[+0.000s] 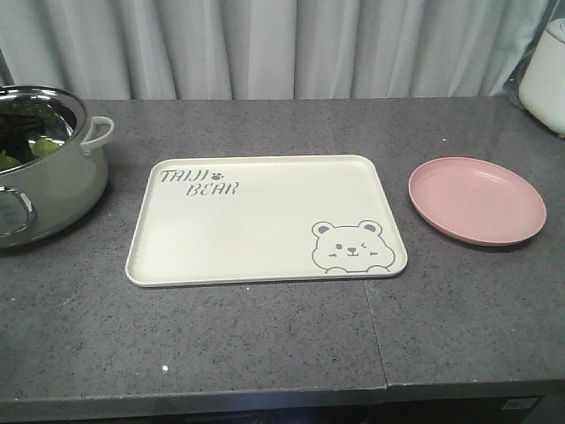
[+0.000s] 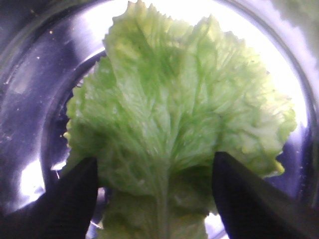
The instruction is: Transfer vegetables to tray and serve
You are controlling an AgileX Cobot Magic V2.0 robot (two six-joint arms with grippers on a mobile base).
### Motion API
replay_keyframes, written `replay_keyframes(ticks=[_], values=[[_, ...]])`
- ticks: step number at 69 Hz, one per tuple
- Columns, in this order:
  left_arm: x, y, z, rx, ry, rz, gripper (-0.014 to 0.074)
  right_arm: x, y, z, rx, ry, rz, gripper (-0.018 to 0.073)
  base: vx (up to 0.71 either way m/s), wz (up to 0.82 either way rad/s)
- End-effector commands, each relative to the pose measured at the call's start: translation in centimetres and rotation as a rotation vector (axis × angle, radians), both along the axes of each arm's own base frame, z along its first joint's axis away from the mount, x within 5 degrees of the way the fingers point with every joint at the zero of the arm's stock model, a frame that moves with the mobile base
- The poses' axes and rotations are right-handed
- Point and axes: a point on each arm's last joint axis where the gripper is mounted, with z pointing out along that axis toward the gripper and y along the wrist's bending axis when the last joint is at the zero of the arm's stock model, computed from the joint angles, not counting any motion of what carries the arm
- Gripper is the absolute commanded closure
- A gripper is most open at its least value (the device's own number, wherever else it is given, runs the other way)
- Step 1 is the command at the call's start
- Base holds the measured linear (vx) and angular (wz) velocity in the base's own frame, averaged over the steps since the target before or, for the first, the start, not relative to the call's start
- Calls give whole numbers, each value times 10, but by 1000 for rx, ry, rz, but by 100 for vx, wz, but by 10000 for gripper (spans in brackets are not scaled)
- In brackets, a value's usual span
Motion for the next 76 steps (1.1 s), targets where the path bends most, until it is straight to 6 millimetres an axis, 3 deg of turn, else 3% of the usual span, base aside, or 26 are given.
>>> replay_keyframes(ticks=[1,14,27,34,49,64,76], values=[[-3,-2,28,4,-94,2,114,2,0,16,-13,-93,9,-34,0,0],[1,-1,17,-2,-67,2,121,2,0,16,-10,-94,9,-34,0,0],[1,-1,10,-10,-32,0,195,2,1,16,-5,-96,9,-34,0,0],[1,-1,10,-10,-30,-1,294,2,1,16,-2,-96,8,-34,0,0],[1,-1,10,-11,-31,-2,606,2,1,16,1,-96,9,-34,0,0],[1,-5,19,-49,-77,-7,605,2,1,16,1,-96,9,-34,0,0],[-8,-7,49,-30,-171,-4,605,2,1,16,-4,-100,10,-34,0,0]])
